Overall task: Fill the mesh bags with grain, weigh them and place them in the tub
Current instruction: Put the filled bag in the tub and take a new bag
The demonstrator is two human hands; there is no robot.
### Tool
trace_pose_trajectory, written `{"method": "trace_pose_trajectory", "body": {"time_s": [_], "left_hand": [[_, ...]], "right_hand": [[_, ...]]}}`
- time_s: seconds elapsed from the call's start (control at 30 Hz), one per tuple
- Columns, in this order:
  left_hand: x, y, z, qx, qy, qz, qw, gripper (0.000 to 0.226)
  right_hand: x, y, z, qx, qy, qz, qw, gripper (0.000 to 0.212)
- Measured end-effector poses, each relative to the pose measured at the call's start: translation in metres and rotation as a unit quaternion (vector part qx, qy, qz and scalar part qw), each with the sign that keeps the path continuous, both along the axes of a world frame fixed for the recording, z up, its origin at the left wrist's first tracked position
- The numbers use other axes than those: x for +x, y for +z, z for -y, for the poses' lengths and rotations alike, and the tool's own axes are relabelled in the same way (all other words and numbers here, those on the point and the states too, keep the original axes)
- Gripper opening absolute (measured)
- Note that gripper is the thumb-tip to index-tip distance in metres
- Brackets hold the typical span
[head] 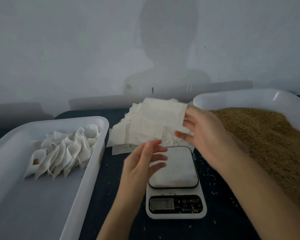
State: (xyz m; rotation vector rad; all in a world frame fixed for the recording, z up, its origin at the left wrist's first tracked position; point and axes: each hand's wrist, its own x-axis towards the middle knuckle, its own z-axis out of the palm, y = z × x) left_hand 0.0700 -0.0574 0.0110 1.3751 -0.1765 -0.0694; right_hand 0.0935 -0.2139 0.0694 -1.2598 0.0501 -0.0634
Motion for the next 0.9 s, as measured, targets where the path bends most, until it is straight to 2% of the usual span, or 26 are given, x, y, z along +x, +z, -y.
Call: {"method": "trace_pose_trajectory", "body": {"time_s": [0.13, 0.23, 0.3, 0.43, 0.47, 0.53, 0.6, 0.67, 0.77, 0.9], "left_hand": [[-0.023, 0.008, 0.017, -0.053, -0.007, -0.011, 0.998, 0.042], [-0.032, 0.005, 0.02, -0.077, -0.011, -0.016, 0.997, 0.028], [-0.034, -0.001, 0.021, -0.07, 0.0, -0.046, 0.997, 0.01], [-0.039, -0.017, 0.024, -0.032, 0.03, -0.136, 0.99, 0.016], [-0.041, -0.019, 0.025, 0.015, 0.03, -0.111, 0.993, 0.015], [-0.043, -0.022, 0.025, 0.168, 0.042, 0.031, 0.984, 0.018], [-0.042, -0.021, 0.02, 0.281, 0.055, 0.185, 0.94, 0.018], [-0.041, -0.022, 0.015, 0.337, 0.023, 0.276, 0.9, 0.019], [-0.039, -0.02, 0.01, 0.342, -0.087, 0.286, 0.891, 0.033], [-0.041, -0.018, 0.013, 0.309, -0.047, 0.215, 0.925, 0.029]], "right_hand": [[-0.044, -0.031, -0.007, -0.151, -0.086, 0.03, 0.984, 0.018], [-0.068, -0.047, -0.013, -0.179, -0.098, 0.048, 0.978, 0.022], [-0.078, -0.053, -0.017, -0.194, -0.094, 0.066, 0.974, 0.027], [-0.084, -0.056, -0.024, -0.162, -0.062, 0.046, 0.984, 0.039], [-0.084, -0.057, -0.024, -0.148, -0.051, 0.027, 0.987, 0.039], [-0.082, -0.059, -0.023, -0.132, -0.039, -0.016, 0.99, 0.043], [-0.082, -0.062, -0.021, -0.124, -0.041, -0.043, 0.991, 0.045], [-0.082, -0.063, -0.018, -0.12, -0.04, -0.05, 0.991, 0.04], [-0.081, -0.064, -0.014, -0.119, -0.034, -0.054, 0.991, 0.032], [-0.079, -0.065, -0.011, -0.138, -0.023, -0.051, 0.989, 0.037]]}}
